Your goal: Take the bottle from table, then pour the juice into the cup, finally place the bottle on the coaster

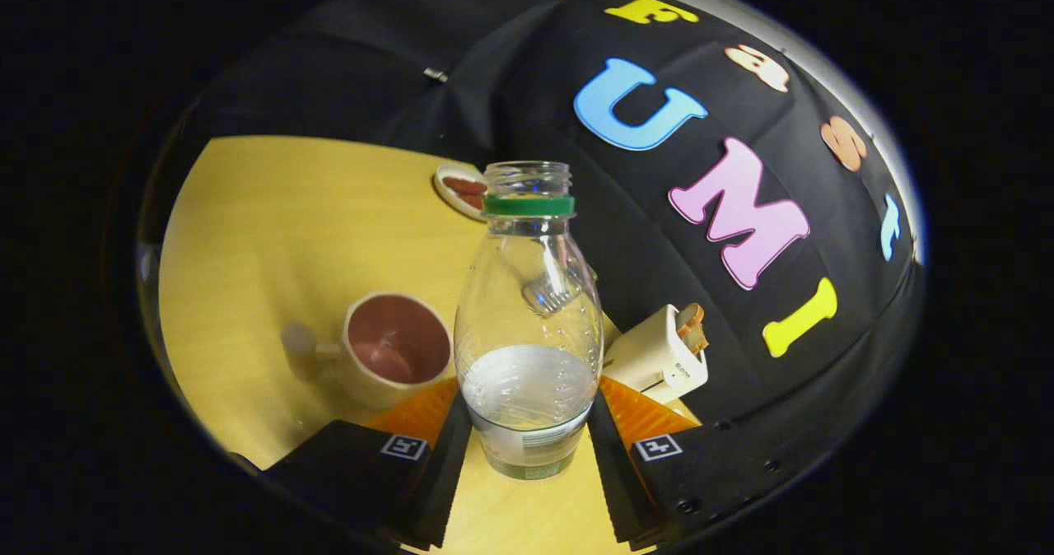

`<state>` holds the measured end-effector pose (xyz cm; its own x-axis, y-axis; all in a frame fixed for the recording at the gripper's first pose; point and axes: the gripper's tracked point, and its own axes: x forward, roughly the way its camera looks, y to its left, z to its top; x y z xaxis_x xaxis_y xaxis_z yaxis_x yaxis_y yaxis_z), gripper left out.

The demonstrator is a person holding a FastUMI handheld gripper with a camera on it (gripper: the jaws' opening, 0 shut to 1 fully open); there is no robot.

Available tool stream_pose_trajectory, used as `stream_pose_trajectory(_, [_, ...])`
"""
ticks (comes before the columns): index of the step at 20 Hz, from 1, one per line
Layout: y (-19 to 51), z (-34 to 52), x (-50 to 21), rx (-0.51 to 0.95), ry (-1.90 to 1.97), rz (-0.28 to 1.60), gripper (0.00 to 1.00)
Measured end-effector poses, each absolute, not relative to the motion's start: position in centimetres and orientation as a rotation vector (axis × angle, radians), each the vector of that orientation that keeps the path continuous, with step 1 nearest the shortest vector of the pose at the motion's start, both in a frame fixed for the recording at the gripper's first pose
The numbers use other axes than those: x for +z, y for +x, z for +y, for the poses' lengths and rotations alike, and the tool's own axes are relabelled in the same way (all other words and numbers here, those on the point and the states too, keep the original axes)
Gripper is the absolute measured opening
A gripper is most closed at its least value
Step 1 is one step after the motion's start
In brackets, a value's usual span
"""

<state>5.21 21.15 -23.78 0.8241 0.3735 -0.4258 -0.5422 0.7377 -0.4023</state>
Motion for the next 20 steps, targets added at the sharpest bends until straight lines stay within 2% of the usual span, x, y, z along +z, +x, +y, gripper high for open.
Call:
stream_pose_trajectory(4, [8.1,20.7,-20.8,0.498,-0.173,0.326,0.76])
stream_pose_trajectory(8, [12.6,19.7,-19.6,0.439,0.017,0.268,0.76])
stream_pose_trajectory(12, [16.0,19.4,-21.8,0.415,0.048,0.273,0.77])
stream_pose_trajectory(20, [18.2,19.0,-27.8,0.377,0.031,0.334,0.78])
